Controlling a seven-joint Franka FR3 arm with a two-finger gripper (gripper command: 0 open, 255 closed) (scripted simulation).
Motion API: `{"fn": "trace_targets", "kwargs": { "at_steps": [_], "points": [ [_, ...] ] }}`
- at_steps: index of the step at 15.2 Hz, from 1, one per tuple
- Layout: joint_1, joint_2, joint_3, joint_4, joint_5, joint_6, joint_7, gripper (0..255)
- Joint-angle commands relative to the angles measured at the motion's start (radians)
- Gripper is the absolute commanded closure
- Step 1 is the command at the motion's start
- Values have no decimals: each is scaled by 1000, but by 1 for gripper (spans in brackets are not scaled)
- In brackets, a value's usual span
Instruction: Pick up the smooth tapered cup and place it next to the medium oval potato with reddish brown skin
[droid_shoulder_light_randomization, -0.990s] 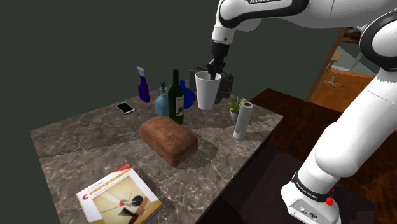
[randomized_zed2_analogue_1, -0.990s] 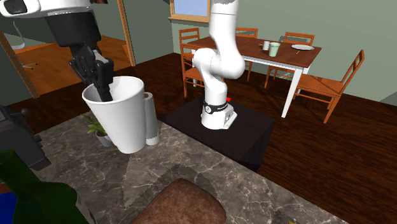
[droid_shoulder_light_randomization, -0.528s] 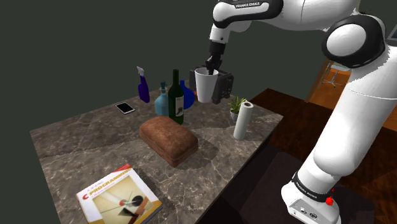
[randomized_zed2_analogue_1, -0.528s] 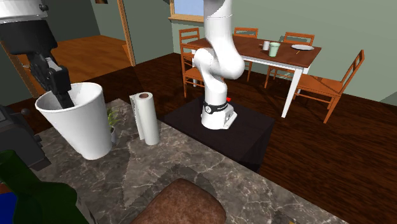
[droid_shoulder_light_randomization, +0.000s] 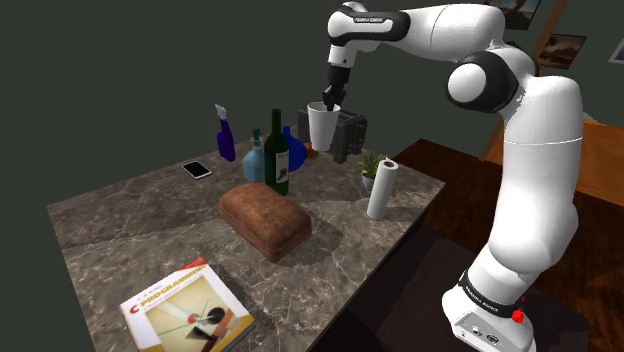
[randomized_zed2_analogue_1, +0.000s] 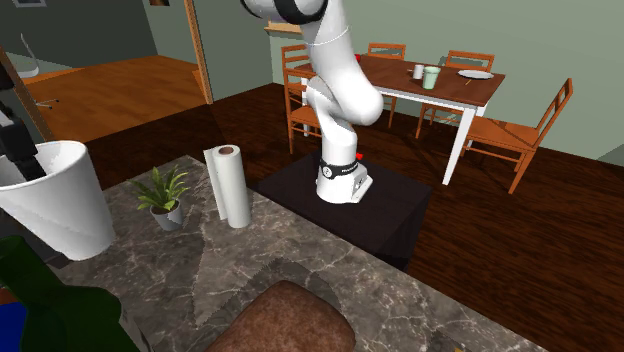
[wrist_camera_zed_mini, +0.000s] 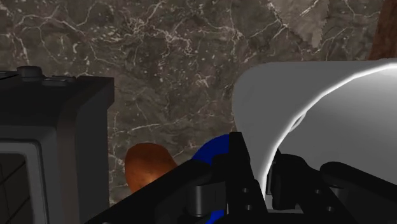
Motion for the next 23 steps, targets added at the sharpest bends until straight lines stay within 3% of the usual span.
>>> {"fn": "trace_targets", "kwargs": {
  "at_steps": [1, 4, 5, 7, 11, 23],
  "points": [
    [-24, 90, -5, 124, 7, -38, -20, 255],
    [-69, 281, -6, 420, 20, -146, -36, 255],
    [-96, 427, 1, 667, 27, -247, -30, 255],
    [-88, 371, -1, 539, 23, -177, -41, 255],
    [-78, 320, -6, 398, 21, -87, -56, 255],
    [-64, 278, -9, 164, 23, 102, -85, 255]
  ]
}}
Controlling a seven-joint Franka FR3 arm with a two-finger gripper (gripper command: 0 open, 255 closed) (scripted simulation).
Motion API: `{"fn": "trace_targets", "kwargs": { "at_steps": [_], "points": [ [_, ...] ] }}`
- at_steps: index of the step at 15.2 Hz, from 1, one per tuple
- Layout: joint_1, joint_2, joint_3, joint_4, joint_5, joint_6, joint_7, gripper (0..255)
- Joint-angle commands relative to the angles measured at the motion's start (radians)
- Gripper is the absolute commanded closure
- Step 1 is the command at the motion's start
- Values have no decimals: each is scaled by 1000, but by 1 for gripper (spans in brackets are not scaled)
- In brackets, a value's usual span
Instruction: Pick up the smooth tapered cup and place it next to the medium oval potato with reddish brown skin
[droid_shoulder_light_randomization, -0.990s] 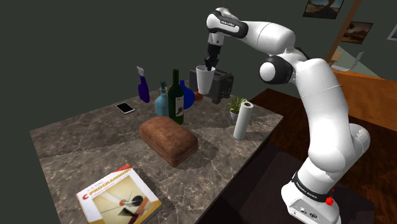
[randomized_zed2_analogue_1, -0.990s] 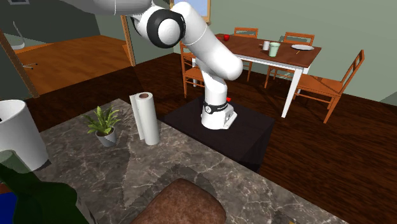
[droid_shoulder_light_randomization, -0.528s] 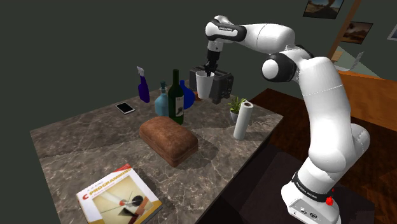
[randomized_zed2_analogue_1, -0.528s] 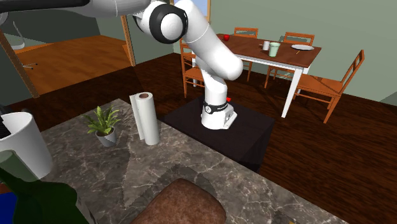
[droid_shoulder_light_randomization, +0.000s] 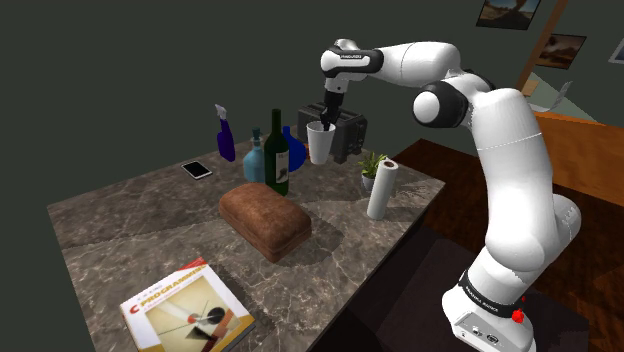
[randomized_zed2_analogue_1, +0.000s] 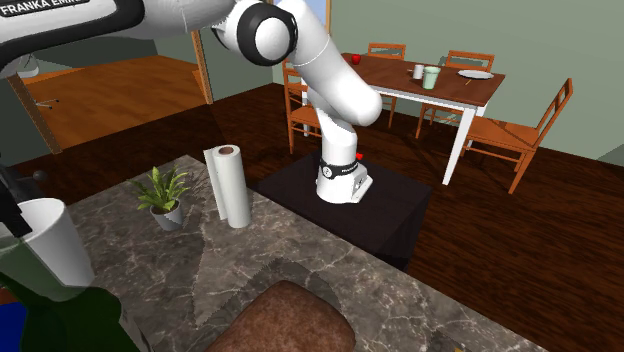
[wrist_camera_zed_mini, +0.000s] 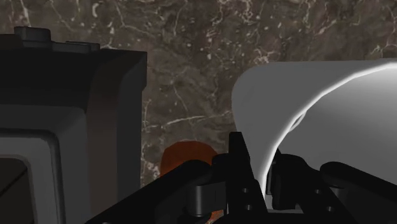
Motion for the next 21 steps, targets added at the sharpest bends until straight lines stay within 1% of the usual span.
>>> {"fn": "trace_targets", "kwargs": {
  "at_steps": [1, 7, 15, 16, 21],
  "points": [
    [3, -6, 0, -36, 1, 31, -4, 255],
    [6, 0, 1, -108, 4, 107, -16, 255],
    [6, 0, 1, -108, 4, 107, -16, 255],
    [6, 0, 1, -108, 4, 107, -16, 0],
    [6, 0, 1, -108, 4, 107, -16, 0]
  ]
}}
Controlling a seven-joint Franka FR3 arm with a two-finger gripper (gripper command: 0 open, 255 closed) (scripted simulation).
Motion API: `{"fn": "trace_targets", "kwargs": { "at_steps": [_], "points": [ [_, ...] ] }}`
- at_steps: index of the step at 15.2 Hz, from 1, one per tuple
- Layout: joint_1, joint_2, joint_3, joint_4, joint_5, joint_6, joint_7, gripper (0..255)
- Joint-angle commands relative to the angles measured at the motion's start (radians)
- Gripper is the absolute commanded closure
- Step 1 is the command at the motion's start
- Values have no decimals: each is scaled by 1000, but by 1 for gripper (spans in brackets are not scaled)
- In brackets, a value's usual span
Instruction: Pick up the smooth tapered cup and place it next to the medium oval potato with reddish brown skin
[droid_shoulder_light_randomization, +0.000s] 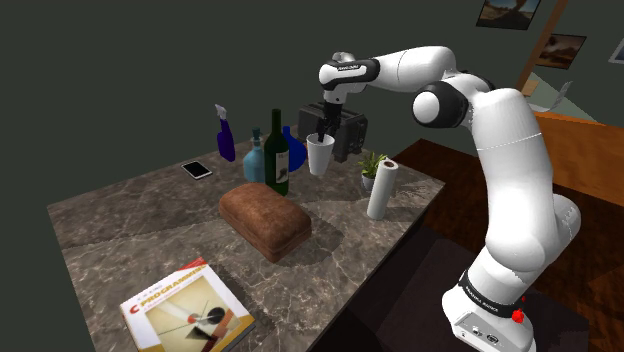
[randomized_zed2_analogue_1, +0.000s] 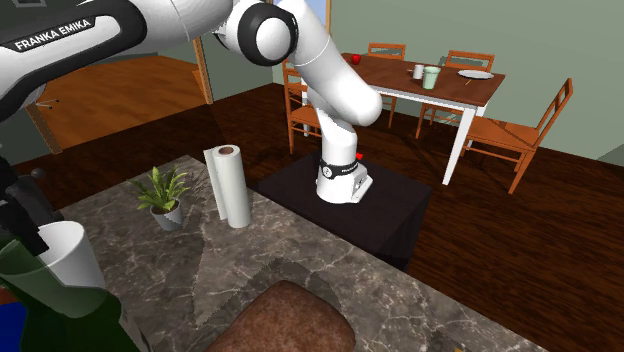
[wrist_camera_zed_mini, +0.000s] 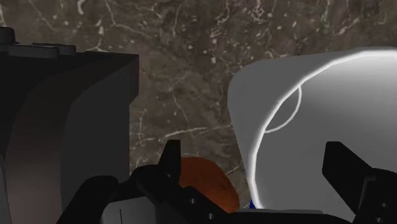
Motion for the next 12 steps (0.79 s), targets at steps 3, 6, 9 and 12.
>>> {"fn": "trace_targets", "kwargs": {
  "at_steps": [3, 6, 9, 12],
  "points": [
    [-13, 4, -2, 107, -4, -102, 7, 0],
    [-17, 9, -3, 140, -4, -131, 10, 0],
    [-17, 9, -3, 141, -4, -131, 10, 0],
    [-17, 9, -3, 141, -4, -131, 10, 0]
  ]
}}
